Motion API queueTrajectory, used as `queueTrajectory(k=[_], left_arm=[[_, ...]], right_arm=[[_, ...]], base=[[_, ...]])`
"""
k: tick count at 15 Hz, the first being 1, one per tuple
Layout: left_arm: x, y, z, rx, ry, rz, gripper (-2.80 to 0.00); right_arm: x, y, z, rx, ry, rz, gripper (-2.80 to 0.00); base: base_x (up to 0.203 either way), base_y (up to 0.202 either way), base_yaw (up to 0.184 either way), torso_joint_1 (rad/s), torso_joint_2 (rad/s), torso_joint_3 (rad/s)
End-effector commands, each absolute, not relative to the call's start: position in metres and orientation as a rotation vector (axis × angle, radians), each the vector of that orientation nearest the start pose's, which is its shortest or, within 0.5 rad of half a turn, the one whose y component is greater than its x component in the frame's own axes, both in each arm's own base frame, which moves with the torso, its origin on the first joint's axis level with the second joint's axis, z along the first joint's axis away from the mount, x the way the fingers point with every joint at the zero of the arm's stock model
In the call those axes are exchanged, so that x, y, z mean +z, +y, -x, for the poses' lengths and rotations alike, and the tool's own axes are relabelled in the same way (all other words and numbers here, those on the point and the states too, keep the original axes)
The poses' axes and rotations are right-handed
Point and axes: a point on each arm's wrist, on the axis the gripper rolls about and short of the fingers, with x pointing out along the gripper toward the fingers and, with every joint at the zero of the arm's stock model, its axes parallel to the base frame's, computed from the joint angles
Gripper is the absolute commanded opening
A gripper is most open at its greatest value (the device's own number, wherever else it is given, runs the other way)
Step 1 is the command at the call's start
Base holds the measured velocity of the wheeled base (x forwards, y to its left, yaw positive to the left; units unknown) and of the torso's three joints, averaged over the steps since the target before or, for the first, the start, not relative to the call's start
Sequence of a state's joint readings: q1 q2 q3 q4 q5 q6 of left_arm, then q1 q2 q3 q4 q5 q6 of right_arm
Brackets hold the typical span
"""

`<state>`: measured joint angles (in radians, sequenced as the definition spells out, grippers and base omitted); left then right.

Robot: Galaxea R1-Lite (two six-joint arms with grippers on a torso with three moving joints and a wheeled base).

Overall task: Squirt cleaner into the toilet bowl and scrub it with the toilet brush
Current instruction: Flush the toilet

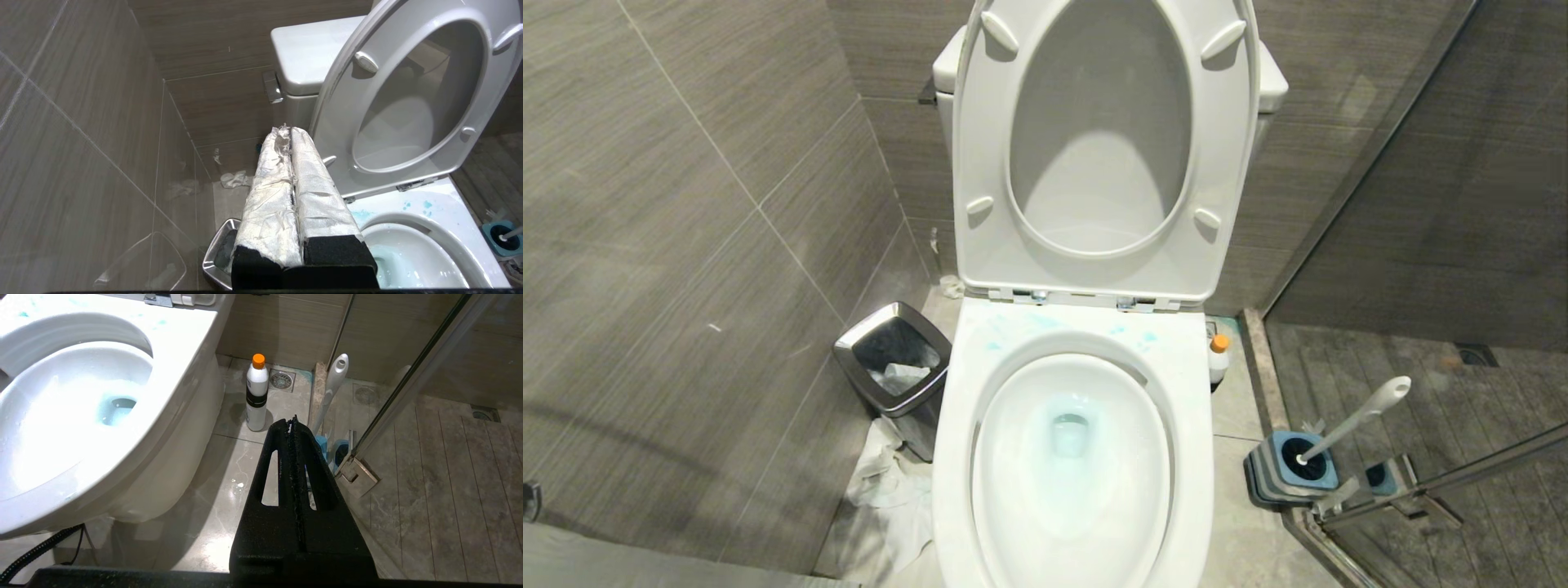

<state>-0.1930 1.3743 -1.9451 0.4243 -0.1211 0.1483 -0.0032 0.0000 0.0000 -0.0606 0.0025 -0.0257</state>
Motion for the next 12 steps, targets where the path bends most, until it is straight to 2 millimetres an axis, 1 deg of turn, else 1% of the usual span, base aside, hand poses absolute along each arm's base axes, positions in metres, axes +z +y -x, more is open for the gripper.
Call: queueTrajectory(k=[1,3,8,12], left_arm=[[0.467,-0.036,-0.146,-0.335,-0.169,-0.141,-2.80],[0.466,-0.040,-0.147,-0.352,-0.166,-0.141,-2.80],[0.463,-0.040,-0.152,-0.342,-0.148,-0.142,-2.80],[0.457,-0.042,-0.167,-0.287,-0.111,-0.144,-2.80]], right_arm=[[0.075,0.000,0.021,0.000,-0.037,0.026,-2.80],[0.075,0.000,0.021,0.000,-0.037,0.026,-2.80],[0.075,0.000,0.021,0.000,-0.037,0.026,-2.80],[0.075,0.000,0.021,0.000,-0.035,0.026,-2.80]], base=[[0.000,0.000,0.000,0.000,0.00,0.000],[0.000,0.000,0.000,0.000,0.00,0.000],[0.000,0.000,0.000,0.000,0.00,0.000],[0.000,0.000,0.000,0.000,0.00,0.000]])
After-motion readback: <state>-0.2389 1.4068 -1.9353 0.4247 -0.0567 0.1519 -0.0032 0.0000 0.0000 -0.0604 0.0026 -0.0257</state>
